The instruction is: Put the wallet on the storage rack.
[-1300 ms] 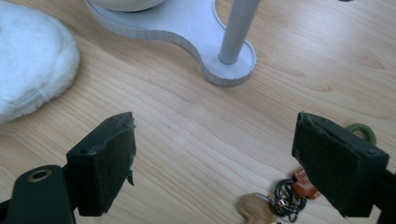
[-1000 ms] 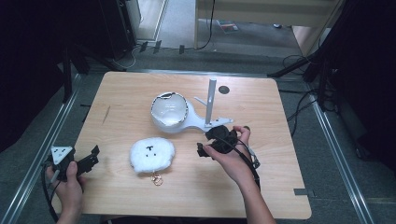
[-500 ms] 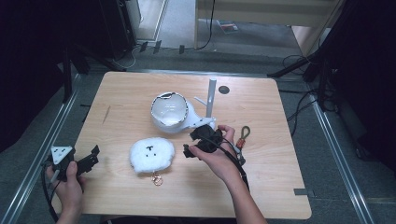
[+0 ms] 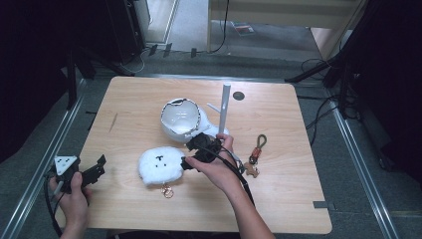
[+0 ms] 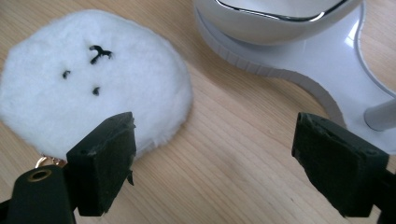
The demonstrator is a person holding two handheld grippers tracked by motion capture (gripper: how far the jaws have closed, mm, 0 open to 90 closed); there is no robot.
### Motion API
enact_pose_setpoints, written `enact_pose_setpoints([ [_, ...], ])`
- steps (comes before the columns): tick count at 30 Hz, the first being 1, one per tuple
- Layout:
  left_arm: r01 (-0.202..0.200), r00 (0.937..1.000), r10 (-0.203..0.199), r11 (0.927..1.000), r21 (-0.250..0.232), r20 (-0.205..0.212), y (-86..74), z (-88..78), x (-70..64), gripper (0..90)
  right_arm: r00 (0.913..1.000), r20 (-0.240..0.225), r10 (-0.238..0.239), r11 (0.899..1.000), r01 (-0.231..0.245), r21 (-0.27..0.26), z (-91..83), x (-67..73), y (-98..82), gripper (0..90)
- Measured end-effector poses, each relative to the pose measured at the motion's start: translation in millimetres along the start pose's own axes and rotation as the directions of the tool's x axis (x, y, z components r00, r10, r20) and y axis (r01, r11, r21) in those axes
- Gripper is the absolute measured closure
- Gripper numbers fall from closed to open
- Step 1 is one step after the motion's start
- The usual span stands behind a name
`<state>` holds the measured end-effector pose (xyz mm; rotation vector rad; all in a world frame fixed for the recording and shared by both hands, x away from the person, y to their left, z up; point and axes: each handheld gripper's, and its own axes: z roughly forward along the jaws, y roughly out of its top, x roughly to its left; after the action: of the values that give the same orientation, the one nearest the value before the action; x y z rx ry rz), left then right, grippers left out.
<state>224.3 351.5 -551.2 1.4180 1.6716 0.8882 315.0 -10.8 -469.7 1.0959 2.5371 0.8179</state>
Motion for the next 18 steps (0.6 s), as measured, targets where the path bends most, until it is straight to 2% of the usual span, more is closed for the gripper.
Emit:
enact_pose_setpoints([
  [14,0.003,1.0,-0.003,1.0,0.004,0.002,0.3,0.4,0.4,13.7,0.9992,-0.039,-0.011,1.0,0.012,0.024,19.9,15.4,8.8,14.2],
  [18,0.002,1.0,-0.002,1.0,0.005,0.001,0.3,0.4,0.3,13.7,0.9986,-0.053,0.0,0.999,0.002,0.034,25.2,18.7,9.7,14.2],
])
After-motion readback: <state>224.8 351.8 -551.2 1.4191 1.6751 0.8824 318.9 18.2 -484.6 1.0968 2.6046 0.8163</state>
